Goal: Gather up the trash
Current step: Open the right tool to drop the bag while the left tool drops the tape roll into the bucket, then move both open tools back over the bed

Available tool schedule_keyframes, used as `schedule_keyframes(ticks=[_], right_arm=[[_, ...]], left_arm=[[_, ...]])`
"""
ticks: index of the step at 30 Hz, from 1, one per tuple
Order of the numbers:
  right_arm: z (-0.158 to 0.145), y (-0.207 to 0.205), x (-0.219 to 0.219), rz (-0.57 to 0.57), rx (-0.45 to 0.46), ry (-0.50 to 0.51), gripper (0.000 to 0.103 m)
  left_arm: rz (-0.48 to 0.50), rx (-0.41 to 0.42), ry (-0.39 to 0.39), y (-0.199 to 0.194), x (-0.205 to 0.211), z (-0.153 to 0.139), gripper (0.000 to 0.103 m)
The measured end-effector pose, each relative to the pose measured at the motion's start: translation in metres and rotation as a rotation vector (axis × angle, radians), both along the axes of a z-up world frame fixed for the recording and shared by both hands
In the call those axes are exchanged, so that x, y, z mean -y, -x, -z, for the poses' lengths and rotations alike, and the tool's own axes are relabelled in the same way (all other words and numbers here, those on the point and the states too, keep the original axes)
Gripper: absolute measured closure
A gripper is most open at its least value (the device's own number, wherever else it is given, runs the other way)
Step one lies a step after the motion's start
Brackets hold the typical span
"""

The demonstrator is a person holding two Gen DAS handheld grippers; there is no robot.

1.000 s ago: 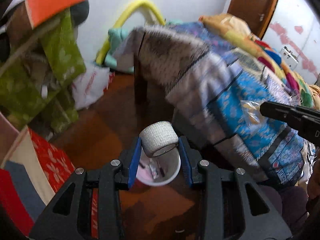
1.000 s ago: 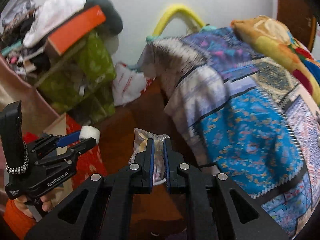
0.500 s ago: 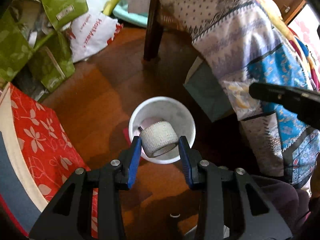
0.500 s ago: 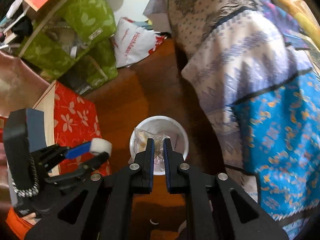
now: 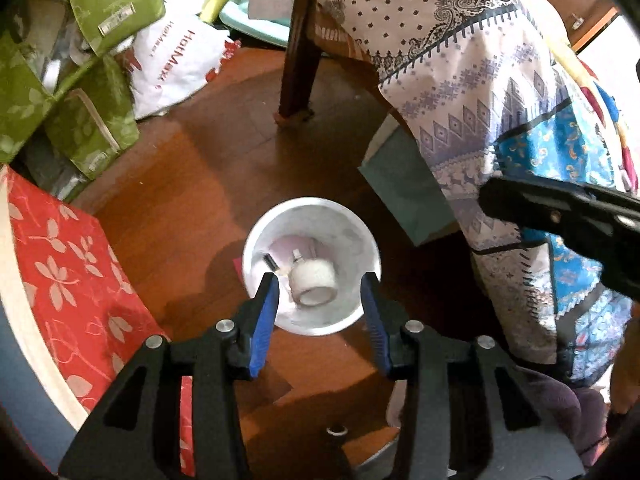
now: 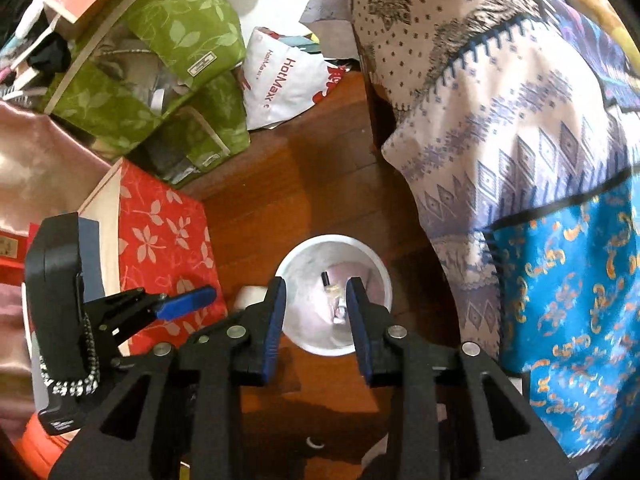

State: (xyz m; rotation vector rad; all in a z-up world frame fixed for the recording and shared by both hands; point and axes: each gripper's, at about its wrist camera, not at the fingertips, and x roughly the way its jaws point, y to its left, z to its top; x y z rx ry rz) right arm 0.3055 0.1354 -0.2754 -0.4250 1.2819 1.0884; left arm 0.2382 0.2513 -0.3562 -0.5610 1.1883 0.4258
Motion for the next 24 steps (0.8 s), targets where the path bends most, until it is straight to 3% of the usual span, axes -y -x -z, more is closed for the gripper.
schedule_keyframes(ticks=[9, 24], right_arm=[[-0.025, 0.009, 0.026, 0.01, 0.036, -0.027, 0.075], [-0.109, 0.034, 0.085, 0.05, 0.161, -0.165, 0.075]], left_arm=[[0.023, 0.038, -0.061, 0.005, 0.014, -0.036, 0.061], [0.042, 0.213, -0.202, 0.032, 0.057, -0.149, 0.061]])
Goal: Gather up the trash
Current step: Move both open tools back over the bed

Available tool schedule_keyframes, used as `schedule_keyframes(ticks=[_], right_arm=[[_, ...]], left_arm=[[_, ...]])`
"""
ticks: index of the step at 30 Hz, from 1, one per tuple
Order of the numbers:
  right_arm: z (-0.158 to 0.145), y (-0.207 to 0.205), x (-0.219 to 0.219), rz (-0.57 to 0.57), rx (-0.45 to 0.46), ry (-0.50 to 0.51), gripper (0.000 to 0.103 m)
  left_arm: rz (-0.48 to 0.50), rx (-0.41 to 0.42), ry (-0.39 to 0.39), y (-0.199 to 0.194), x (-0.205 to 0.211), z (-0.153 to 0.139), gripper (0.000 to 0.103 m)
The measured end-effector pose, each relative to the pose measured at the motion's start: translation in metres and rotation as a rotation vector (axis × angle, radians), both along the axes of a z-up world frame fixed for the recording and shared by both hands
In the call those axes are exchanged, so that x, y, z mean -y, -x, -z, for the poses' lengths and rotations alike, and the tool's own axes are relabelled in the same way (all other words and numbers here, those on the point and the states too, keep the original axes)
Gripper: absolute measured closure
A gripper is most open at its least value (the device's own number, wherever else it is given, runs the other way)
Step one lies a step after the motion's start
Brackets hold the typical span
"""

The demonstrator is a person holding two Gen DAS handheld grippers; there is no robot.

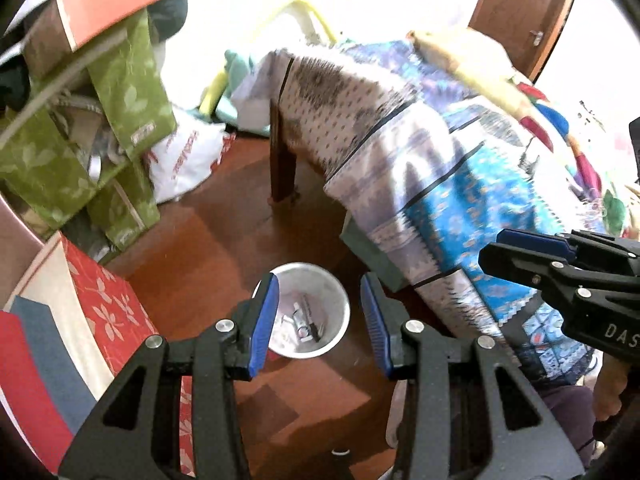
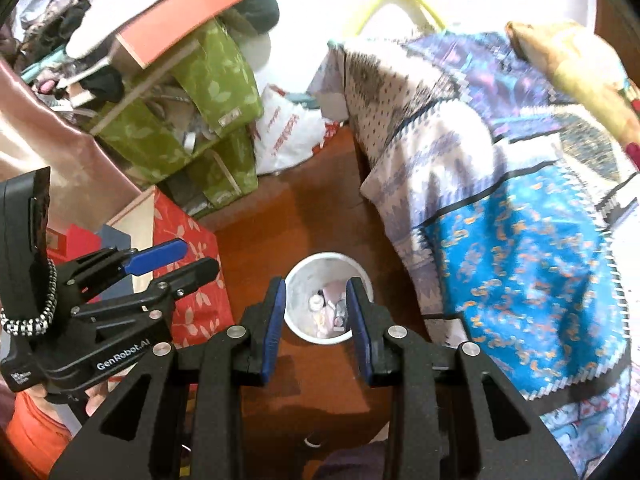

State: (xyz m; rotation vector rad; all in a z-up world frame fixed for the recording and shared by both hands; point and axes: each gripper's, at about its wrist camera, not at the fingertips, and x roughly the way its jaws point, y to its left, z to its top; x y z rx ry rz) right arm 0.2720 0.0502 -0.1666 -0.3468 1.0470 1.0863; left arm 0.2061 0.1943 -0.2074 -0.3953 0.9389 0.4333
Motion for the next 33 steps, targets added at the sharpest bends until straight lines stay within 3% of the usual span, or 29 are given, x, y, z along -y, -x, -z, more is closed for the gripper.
schedule_keyframes(ticks=[10, 18, 25, 33], right_arm=[[-0.06, -0.003, 0.069, 0.118, 0.107, -0.105, 0.075], [-0.098, -0.02, 0.142, 0.254, 0.183, -0.17, 0.075], [-0.113, -0.041, 0.21, 0.386, 0.247, -0.184, 0.075], [-0.111, -0.076, 0.284, 0.552, 0.249, -0.195, 0.074]], left_arm=[[0.088, 0.101, -0.094, 0.001, 0.054, -0.075, 0.061], [0.188, 0.183, -0.113, -0.023, 0.102, -0.12, 0.061], [0.308, 0.219, -0.126, -0.062, 0.158, -0.136, 0.058], [0.451, 0.234, -0.097, -0.118, 0.226, -0.141, 0.054]])
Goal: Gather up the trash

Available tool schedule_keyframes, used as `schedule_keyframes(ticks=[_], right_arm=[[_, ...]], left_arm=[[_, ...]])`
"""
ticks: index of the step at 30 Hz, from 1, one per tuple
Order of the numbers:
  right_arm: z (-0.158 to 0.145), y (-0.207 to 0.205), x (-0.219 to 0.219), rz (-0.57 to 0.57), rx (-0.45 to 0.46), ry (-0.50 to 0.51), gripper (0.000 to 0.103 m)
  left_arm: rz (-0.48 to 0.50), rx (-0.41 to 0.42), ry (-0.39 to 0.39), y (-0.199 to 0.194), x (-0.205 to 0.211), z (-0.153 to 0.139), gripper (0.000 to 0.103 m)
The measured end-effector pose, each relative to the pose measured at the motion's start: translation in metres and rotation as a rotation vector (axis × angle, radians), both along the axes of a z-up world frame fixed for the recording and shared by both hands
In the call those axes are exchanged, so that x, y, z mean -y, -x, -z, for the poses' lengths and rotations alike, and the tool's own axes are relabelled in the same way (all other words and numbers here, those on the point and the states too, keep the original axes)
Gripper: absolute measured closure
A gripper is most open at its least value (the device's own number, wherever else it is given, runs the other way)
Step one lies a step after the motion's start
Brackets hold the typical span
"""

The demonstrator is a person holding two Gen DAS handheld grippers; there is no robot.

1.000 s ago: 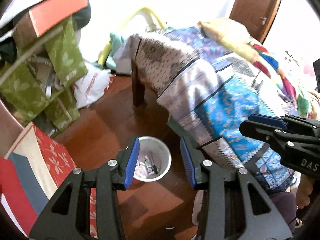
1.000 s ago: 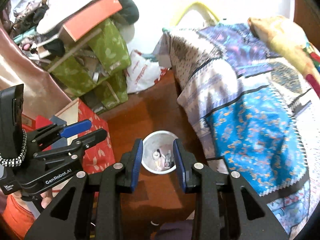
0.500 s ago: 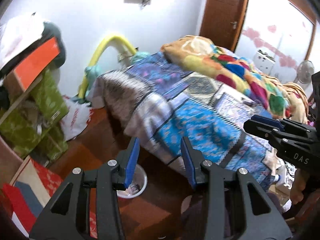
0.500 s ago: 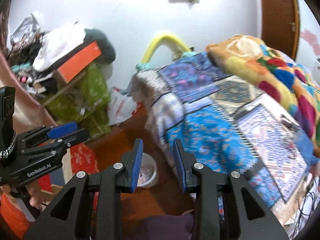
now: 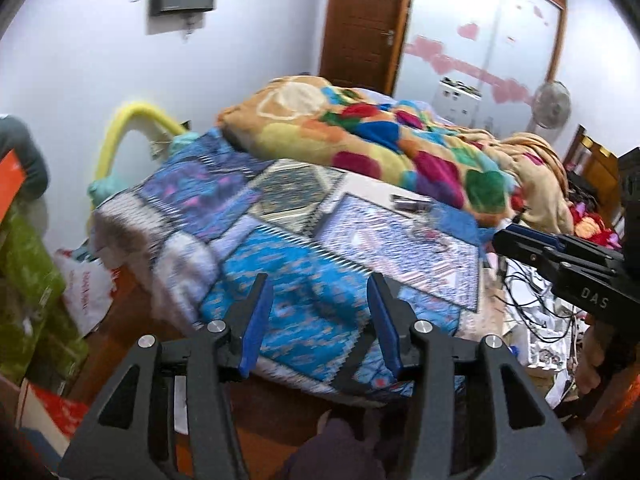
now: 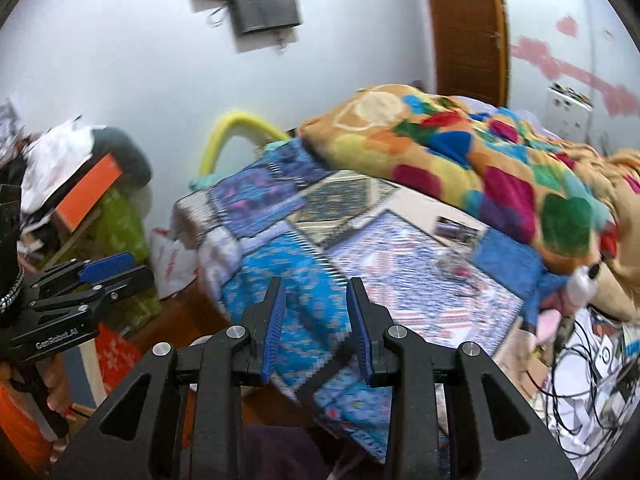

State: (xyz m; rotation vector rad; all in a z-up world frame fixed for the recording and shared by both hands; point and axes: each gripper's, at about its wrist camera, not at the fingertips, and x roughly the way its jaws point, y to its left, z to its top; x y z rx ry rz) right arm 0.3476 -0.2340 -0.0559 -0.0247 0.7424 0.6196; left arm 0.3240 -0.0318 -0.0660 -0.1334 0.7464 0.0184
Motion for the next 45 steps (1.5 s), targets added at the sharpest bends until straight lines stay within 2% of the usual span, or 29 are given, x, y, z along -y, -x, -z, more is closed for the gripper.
schedule_keyframes(ticks=[6, 11, 21, 26, 37, 45], right_arm=[[0.02, -0.027, 0.038, 0.085, -0.033, -0.002, 0.074], [0.048, -0.051, 0.063, 0.138, -0.083, 0.024, 0.074], [0.102, -0.093, 0.098, 0.205, -0.185, 0.043, 0.074], [0.123, -0.118, 0.109, 0.229, -0.216, 0.032, 0.074], [0.149, -0.177, 0.118, 0.247, -0.228, 0.044, 0.074], [0.163, -0.209, 0.096, 0.169, -0.259, 0.061, 0.074]], left_arm=[[0.089, -0.028, 0.012, -0.042, 0.042, 0.01, 0.052], [0.151, -0.073, 0.0, -0.082, 0.073, 0.033, 0.052], [0.242, -0.154, 0.052, -0.155, 0.12, 0.075, 0.052], [0.256, -0.213, 0.075, -0.203, 0.14, 0.106, 0.052], [0.282, -0.249, 0.104, -0.285, 0.169, 0.149, 0.052], [0.23, -0.271, 0.127, -0.306, 0.154, 0.177, 0.052]])
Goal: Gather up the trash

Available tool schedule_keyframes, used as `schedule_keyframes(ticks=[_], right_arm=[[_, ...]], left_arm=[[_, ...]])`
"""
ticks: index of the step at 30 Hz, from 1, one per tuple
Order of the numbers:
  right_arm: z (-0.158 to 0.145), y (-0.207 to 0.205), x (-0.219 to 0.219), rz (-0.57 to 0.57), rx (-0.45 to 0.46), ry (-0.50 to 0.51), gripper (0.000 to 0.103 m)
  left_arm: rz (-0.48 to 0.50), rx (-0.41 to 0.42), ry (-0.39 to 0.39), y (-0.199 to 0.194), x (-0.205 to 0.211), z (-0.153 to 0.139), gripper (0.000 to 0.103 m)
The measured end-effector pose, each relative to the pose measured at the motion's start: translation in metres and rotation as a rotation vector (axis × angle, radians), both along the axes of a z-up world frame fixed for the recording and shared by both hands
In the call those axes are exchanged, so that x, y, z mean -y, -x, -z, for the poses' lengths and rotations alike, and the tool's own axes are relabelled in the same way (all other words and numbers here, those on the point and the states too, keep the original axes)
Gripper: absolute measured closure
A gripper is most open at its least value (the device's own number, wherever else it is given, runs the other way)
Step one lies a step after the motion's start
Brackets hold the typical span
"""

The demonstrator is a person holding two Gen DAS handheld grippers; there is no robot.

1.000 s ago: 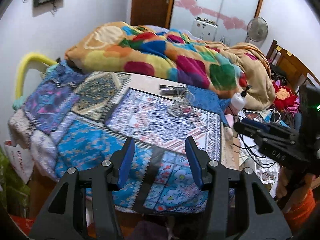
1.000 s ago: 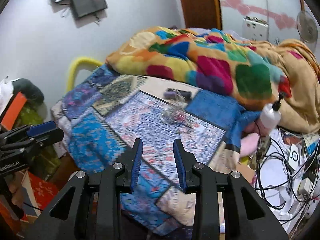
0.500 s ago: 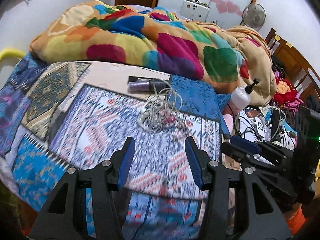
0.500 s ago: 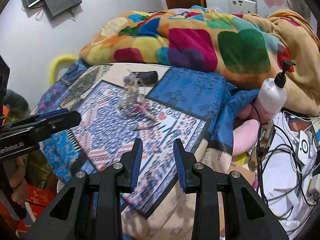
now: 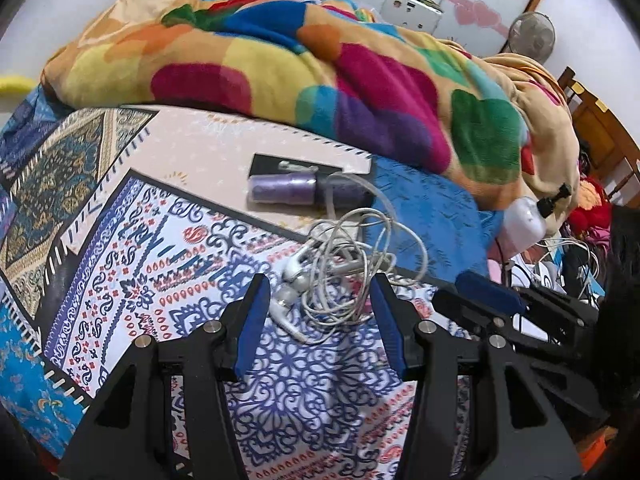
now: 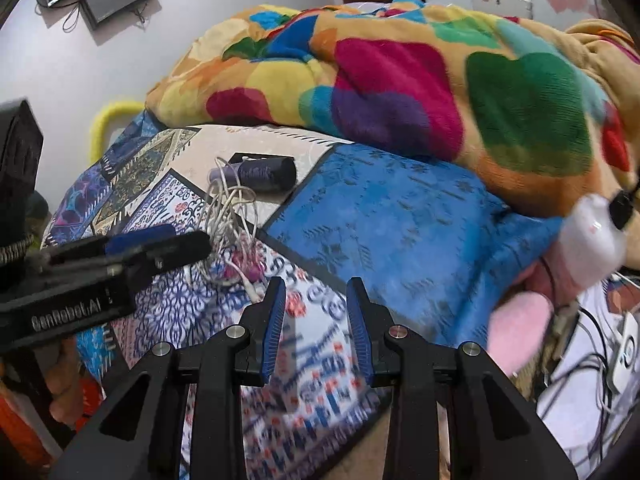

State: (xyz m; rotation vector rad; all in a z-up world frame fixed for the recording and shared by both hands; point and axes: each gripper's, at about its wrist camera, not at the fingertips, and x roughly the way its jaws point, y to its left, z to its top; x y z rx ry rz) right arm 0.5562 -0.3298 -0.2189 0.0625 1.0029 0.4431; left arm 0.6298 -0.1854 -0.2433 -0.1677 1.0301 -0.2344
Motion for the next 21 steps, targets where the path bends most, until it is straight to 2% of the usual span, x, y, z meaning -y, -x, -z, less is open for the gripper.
schedule_keyframes(ticks=[9, 15, 18, 19, 20, 21], right_arm=[[0.007, 0.0, -0.035, -0.111, 0.037, 0.094, 0.074], [0.008, -0.001, -0.044, -0.143, 0.054, 0.108, 0.074], [0.009, -0.002, -0.048, -0.159, 0.071, 0.114, 0.074], [0.009, -0.002, -0.05, -0.166, 0.077, 0.116, 0.078], [0.01, -0.001, -0.049, -0.18, 0.077, 0.098, 0.082], [0.011, -0.001, -0.05, -0.191, 0.067, 0.079, 0.09]], left_arm=[[-0.008, 0.025, -0.032, 0.012, -0.017, 0.008, 0.052], [-0.027, 0.001, 0.008, 0.01, -0.027, 0.015, 0.052], [-0.016, 0.016, 0.021, 0.012, -0.028, 0.016, 0.054], [-0.014, 0.021, 0.02, 0.013, -0.028, 0.016, 0.055], [-0.005, 0.025, 0.025, 0.013, -0.027, 0.016, 0.062], [0.004, 0.026, 0.03, 0.012, -0.024, 0.017, 0.063]])
